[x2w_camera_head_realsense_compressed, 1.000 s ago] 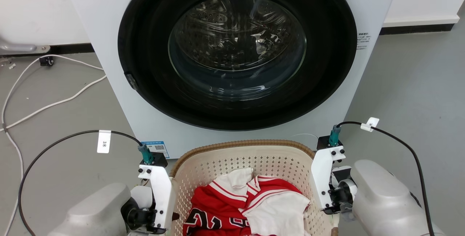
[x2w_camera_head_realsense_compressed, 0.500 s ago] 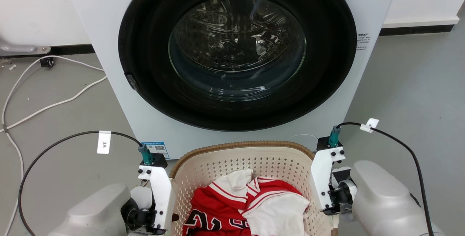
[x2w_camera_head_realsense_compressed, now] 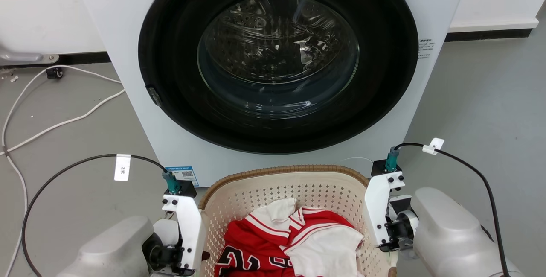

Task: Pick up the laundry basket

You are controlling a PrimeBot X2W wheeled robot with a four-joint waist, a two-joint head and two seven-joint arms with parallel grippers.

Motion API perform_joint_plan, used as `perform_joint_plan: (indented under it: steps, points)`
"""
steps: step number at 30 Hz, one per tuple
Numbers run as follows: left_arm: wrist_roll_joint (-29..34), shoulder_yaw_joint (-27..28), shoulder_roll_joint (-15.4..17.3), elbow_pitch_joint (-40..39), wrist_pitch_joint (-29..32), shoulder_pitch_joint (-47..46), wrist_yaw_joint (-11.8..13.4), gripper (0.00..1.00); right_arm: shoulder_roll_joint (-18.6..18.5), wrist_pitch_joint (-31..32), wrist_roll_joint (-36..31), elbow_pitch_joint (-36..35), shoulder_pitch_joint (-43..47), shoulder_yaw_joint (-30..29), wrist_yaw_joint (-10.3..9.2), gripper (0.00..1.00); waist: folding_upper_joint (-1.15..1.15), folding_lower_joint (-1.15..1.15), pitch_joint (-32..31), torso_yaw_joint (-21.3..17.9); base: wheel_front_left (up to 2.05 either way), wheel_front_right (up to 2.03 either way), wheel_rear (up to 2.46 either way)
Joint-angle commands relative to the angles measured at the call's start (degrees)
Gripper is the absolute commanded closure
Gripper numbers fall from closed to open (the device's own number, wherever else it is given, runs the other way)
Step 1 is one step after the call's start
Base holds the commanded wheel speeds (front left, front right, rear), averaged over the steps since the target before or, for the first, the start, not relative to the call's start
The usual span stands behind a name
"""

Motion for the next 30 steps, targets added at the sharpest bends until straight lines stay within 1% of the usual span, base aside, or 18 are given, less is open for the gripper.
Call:
perform_joint_plan:
  steps: [1, 20, 30]
  points:
    - [0.2, -0.1, -0.5, -0.5, 0.2, -0.1, -0.8, 1.0, -0.2, -0.4, 0.1, 0.0, -1.0, 0.4, 0.16, 1.0, 0.0, 0.0, 0.0, 0.0, 0.0, 0.0, 0.0]
    - [0.5, -0.3, -0.6, -0.6, -0.1, 0.9, -0.8, 1.0, -0.1, -0.8, 1.4, 0.3, -0.7, 2.4, 0.16, 1.0, 0.0, 0.0, -0.4, 0.1, 0.0, 0.0, 0.0]
    - [-0.1, -0.2, -0.4, -0.4, -0.5, -0.3, -0.8, 1.0, -0.1, -0.7, 2.2, 0.5, -1.9, 3.1, 0.16, 1.0, 0.0, 0.0, 0.1, 0.0, 0.0, 0.0, 0.0]
